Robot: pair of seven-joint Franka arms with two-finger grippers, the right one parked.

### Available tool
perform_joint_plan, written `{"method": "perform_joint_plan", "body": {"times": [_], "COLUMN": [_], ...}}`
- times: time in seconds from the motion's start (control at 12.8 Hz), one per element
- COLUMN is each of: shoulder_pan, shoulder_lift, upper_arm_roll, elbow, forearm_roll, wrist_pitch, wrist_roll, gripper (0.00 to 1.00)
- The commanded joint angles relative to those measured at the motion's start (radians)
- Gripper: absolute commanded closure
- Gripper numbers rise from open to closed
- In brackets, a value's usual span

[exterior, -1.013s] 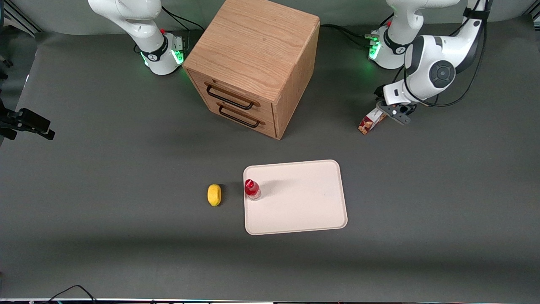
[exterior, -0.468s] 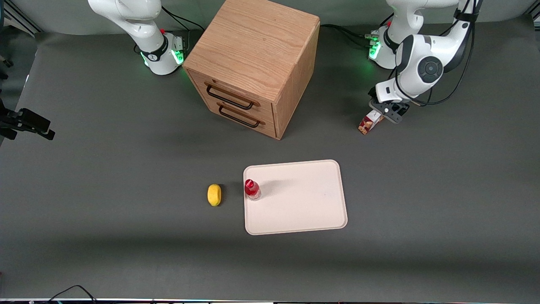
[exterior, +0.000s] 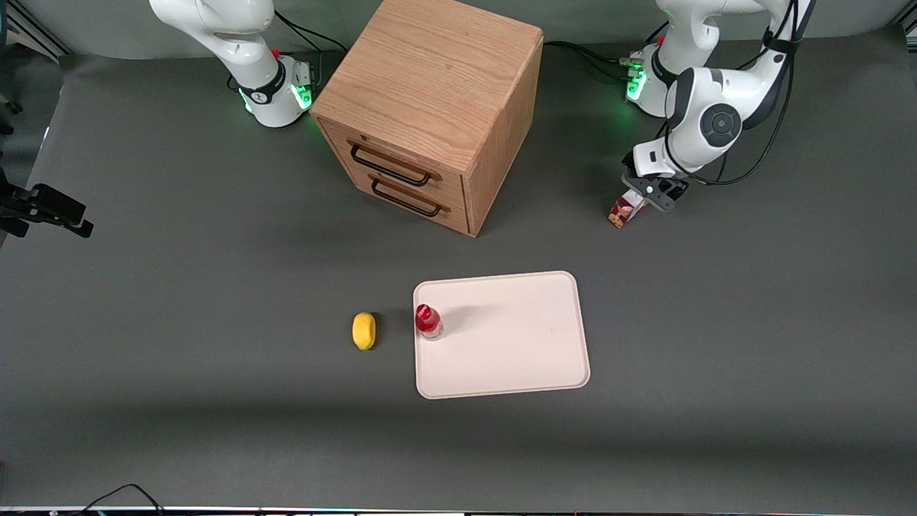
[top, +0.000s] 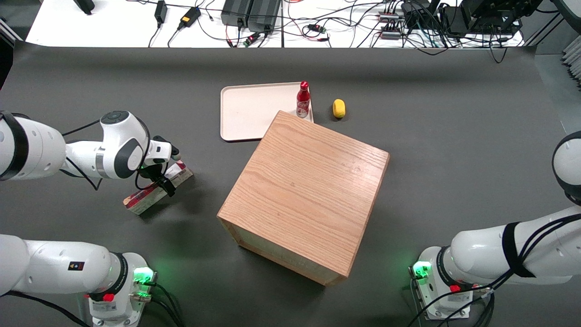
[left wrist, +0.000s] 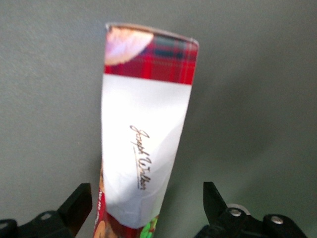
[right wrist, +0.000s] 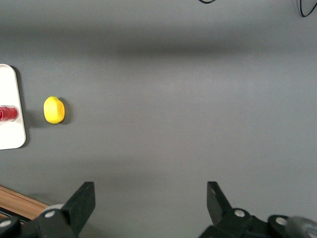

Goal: Place red cookie box on tray
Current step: 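Close the left gripper on the end of the red cookie box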

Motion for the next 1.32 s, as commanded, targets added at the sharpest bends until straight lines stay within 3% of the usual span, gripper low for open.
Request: {"method": "perform_joint_plan", "body": {"times": [0.0,0.16,0.23,0.31,0.39,0.47,0.94,1.25], "shoulder_pan": [0.001,0.001,0.001,0.001,0.001,0.003,0.016,0.024], "shoulder_lift": [-0.047,-0.050,-0.050,-0.050,-0.050,-0.047,-0.042,-0.045], "upper_arm_roll": [-0.001,-0.001,-0.001,-0.001,-0.001,0.002,0.010,0.017], "elbow": [-0.085,-0.090,-0.089,-0.087,-0.084,-0.082,-0.012,0.115], "forearm_roll": [-0.020,-0.020,-0.020,-0.020,-0.020,-0.020,-0.020,-0.014], "wrist_pitch": [0.040,0.038,0.040,0.040,0.038,0.036,-0.035,-0.125], "wrist_roll": [0.032,0.032,0.032,0.032,0.032,0.034,0.097,0.097], "gripper": [0.00,0.02,0.28,0.66,0.95,1.00,1.00,1.00]}}
